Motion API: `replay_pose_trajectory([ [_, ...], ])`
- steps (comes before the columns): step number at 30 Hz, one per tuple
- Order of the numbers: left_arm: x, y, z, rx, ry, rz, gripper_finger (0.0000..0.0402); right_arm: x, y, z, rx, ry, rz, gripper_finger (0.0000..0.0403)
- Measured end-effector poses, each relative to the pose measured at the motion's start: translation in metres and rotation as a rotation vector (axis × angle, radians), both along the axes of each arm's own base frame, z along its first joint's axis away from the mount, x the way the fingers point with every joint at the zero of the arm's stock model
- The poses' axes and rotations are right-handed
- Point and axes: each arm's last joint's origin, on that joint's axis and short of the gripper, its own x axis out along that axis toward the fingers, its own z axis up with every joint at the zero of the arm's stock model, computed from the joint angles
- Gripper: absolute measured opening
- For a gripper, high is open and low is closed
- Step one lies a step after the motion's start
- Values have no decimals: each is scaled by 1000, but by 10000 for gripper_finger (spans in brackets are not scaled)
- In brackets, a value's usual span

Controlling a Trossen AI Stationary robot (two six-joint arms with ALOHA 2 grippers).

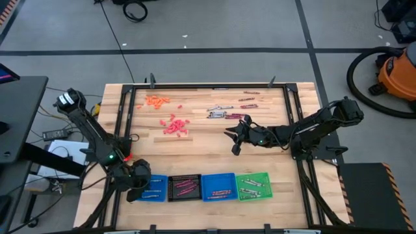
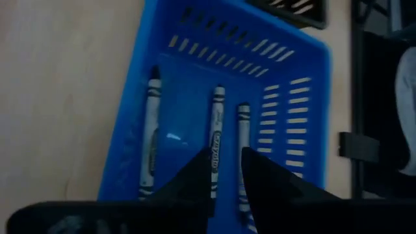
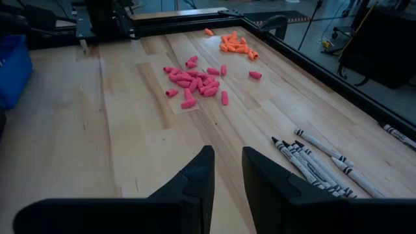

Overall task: Sort crayons
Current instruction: Put the black crayon into the left blue bin

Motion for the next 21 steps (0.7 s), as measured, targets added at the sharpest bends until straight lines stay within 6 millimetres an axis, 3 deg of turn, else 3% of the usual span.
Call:
replay_pose_trajectory([
  [9,26,5,29,-5,-138,-37,97,0,0,0,0,0,-1,86],
  [21,76,53,31,120,-286,-6,71,0,0,0,0,-1,0,86],
])
